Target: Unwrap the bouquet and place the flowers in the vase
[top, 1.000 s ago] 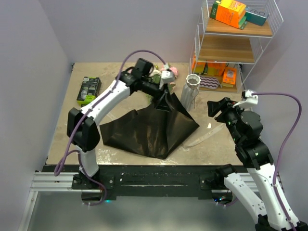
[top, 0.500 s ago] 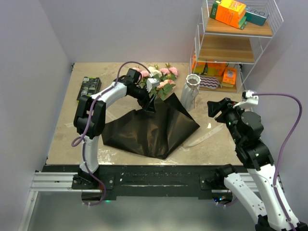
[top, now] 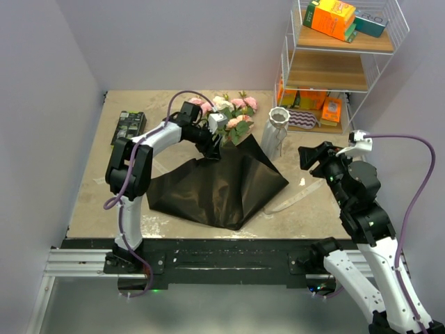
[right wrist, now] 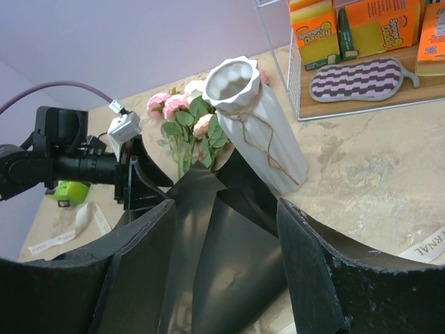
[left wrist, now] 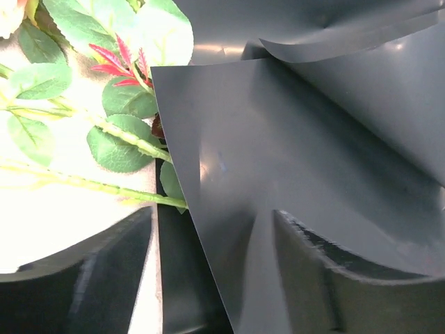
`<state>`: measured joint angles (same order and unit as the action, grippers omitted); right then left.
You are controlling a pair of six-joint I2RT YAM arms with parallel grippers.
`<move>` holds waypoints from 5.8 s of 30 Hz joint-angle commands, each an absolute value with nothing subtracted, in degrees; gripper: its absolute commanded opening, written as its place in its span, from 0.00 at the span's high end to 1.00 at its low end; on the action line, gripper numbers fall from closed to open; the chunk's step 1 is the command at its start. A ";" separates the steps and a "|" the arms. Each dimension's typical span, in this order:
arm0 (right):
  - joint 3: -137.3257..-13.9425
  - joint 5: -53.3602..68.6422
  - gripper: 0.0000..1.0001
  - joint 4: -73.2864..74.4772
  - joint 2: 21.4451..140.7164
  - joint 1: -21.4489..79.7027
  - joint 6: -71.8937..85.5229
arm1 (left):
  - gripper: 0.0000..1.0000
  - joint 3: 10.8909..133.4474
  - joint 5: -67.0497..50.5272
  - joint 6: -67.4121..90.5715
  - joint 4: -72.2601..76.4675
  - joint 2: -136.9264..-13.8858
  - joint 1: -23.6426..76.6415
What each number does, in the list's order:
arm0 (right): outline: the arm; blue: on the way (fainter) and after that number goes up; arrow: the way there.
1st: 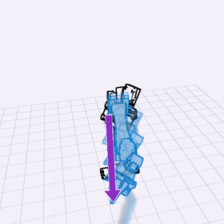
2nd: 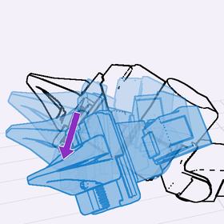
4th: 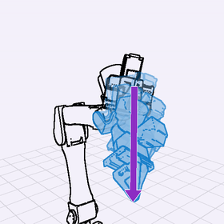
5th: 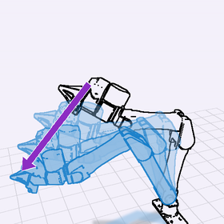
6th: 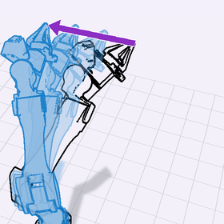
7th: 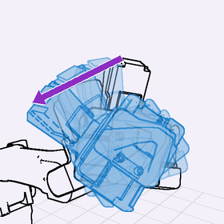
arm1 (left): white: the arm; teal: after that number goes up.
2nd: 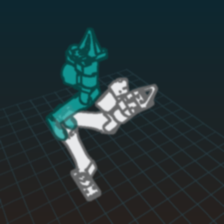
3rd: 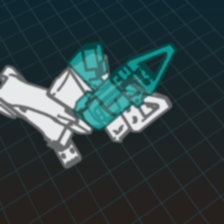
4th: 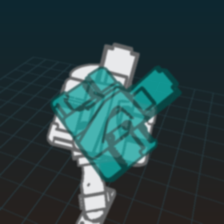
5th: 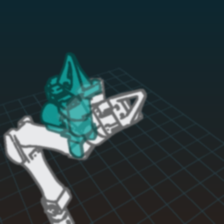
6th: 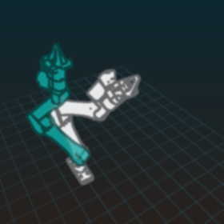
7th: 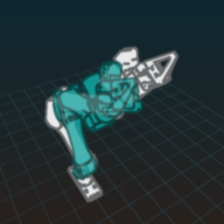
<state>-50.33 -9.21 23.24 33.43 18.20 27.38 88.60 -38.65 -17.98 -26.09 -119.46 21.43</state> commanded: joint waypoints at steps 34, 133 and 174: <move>-56.25 -7.73 0.36 22.06 35.24 18.02 27.25 | 1.00 91.06 -61.61 -47.01 -67.49 -97.65 27.15; -52.03 1.14 0.38 18.54 38.93 27.86 24.08 | 0.18 96.68 -57.66 -47.28 -57.04 -125.68 14.94; -54.23 2.20 0.43 19.34 38.76 27.86 24.78 | 0.90 95.63 -51.77 -46.58 -59.06 -117.08 21.36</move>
